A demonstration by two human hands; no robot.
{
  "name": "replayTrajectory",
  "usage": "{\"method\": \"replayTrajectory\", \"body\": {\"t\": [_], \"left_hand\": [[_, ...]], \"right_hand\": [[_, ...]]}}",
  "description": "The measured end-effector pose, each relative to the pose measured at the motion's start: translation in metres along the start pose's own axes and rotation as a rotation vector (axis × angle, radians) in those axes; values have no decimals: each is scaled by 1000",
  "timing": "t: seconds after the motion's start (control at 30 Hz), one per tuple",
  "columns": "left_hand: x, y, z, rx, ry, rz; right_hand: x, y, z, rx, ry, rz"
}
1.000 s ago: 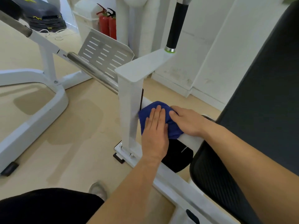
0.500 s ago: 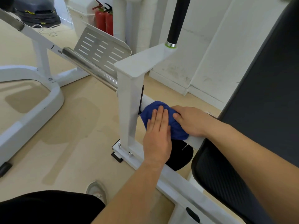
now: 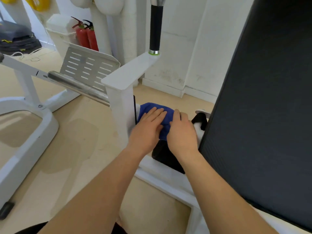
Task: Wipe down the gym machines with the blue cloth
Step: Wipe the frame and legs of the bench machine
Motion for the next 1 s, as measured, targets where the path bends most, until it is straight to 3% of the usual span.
{"method": "replayTrajectory", "body": {"t": [0.17, 0.27, 0.4, 0.53, 0.73, 1.0], "left_hand": [[-6, -20, -10, -164, -19, 100], [-6, -20, -14, -115, 14, 107], [-7, -9, -11, -49, 20, 93], [7, 4, -14, 101, 111, 137], [44, -2, -9, 70, 178, 186], [6, 5, -2, 187, 214, 105]], "right_hand": [[-29, 18, 1, 172, 101, -115], [-45, 19, 13, 96, 141, -204], [-51, 31, 18, 30, 52, -213], [-50, 40, 11, -11, 178, -236], [-17, 29, 5, 41, 306, -296], [-52, 52, 7, -16, 200, -292]]}}
Point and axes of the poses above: each hand's wrist, its own x-axis towards the middle knuckle, its own y-axis out of the palm, z = x × y, the point moved 6 cm from there along x, towards the middle knuckle, and after that the axes turned 9 degrees about z, right-handed, at the moved point
